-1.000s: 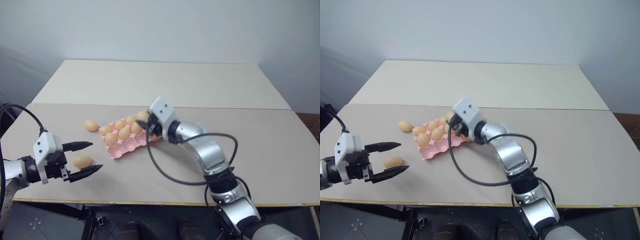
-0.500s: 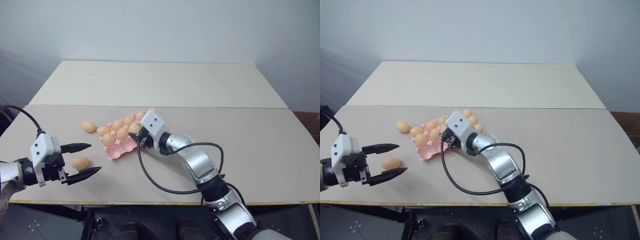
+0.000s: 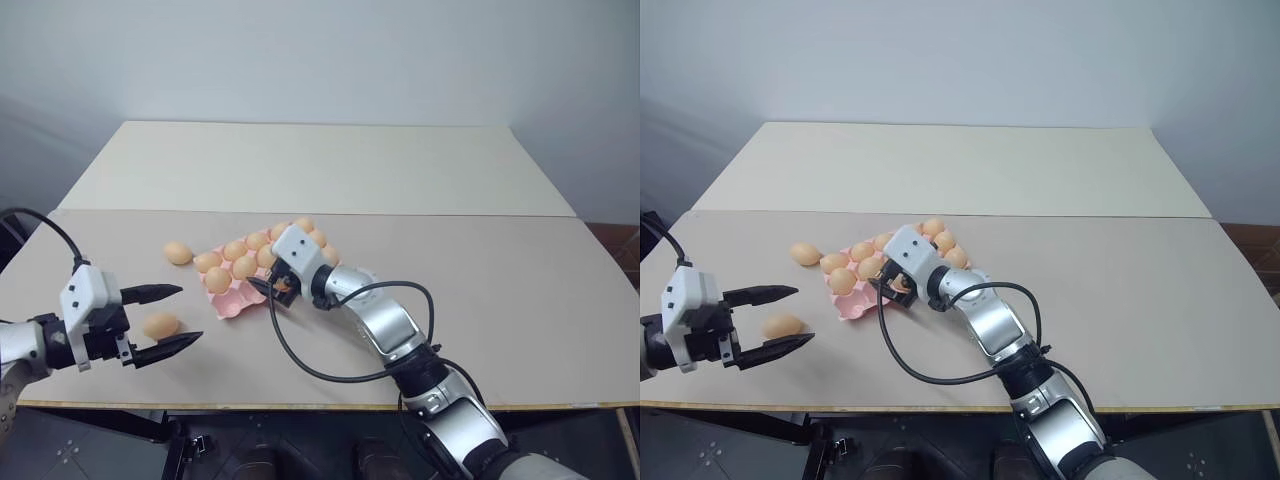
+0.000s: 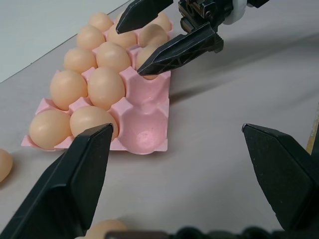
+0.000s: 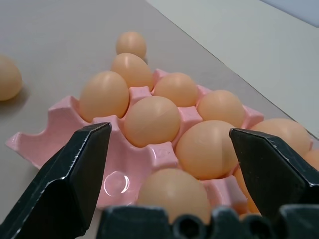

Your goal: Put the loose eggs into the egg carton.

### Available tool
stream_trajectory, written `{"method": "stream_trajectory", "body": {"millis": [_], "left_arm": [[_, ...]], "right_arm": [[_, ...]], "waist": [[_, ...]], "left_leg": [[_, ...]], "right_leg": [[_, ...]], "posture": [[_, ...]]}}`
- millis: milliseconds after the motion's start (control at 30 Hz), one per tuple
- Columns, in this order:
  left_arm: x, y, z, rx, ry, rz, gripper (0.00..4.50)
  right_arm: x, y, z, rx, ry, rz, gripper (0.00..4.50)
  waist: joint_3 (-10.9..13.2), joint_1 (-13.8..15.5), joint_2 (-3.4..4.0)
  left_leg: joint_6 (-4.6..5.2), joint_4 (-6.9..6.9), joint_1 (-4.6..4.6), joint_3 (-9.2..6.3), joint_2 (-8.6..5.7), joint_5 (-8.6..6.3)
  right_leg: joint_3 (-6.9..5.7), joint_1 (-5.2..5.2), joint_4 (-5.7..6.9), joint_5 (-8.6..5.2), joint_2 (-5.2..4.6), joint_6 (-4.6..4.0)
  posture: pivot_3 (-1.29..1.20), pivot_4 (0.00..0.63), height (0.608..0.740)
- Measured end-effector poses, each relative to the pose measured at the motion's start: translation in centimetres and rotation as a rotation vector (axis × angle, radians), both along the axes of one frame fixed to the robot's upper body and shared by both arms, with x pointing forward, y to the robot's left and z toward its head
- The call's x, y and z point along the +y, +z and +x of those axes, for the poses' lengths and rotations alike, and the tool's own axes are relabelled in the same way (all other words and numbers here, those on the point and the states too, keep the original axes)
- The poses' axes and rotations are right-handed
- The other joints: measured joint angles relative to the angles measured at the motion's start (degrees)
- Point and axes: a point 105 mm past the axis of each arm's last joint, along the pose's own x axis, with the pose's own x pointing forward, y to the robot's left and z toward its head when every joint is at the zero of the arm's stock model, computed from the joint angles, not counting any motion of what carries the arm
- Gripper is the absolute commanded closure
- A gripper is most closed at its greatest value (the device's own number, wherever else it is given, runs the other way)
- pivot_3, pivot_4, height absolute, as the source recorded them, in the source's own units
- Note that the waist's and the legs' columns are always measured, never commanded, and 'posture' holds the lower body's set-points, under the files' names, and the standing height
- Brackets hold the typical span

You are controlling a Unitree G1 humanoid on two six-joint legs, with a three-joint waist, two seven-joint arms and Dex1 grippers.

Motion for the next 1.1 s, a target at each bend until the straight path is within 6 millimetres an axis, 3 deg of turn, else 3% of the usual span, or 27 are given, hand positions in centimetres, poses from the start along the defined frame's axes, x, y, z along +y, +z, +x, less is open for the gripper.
{"method": "stream_trajectory", "body": {"millis": [200,333,567,600,767,1100], "left_arm": [[0.1,0.2,0.4,-0.009,0.002,0.001,0.0],[0.2,0.0,0.3,-0.001,0.003,0.004,0.0],[1.1,-0.6,-0.2,0.019,0.037,0.025,0.0],[1.4,-0.5,-0.4,0.012,0.047,0.028,0.0],[2.0,-0.6,-1.1,0.025,0.076,0.042,0.0],[1.9,-1.0,-2.1,0.047,0.096,0.06,0.0]], "right_arm": [[-0.9,1.9,-0.7,-0.072,0.019,0.0,0.01],[-2.7,2.9,-2.4,-0.074,0.079,-0.03,0.01],[-8.3,2.5,-5.9,-0.014,0.246,-0.239,0.01],[-10.0,2.0,-7.0,0.014,0.283,-0.293,0.01],[-13.2,1.5,-9.1,0.078,0.354,-0.361,0.01],[-14.4,1.9,-10.0,0.071,0.39,-0.384,0.01]], "waist": [[0.0,0.0,0.0],[0.0,0.2,0.0],[0.0,0.4,-0.02],[0.0,0.6,-0.03],[0.0,0.1,-0.06],[0.0,0.5,-0.09]], "left_leg": [[0.0,0.0,-0.01,0.0,0.0,0.0],[0.0,0.0,-0.03,-0.01,-0.01,0.0],[0.01,0.0,0.02,-0.01,0.0,0.0],[0.01,0.0,-0.02,-0.02,-0.01,0.0],[0.01,0.0,0.06,0.03,0.02,-0.01],[0.01,0.0,0.05,0.04,0.02,-0.01]], "right_leg": [[0.0,0.0,0.0,0.0,0.0,0.0],[-0.01,0.0,-0.01,0.0,-0.01,0.0],[-0.04,0.08,-0.08,-0.02,-0.01,-0.01],[-0.06,0.08,-0.16,-0.02,-0.03,-0.01],[0.0,0.12,-0.15,-0.02,0.0,-0.01],[0.0,0.14,-0.15,-0.03,-0.01,-0.02]], "posture": [[0.0,0.15,0.74],[0.0,0.15,0.74],[0.0,0.15,0.74],[0.0,0.15,0.74],[0.0,0.15,0.74],[0.0,0.15,0.74]]}}
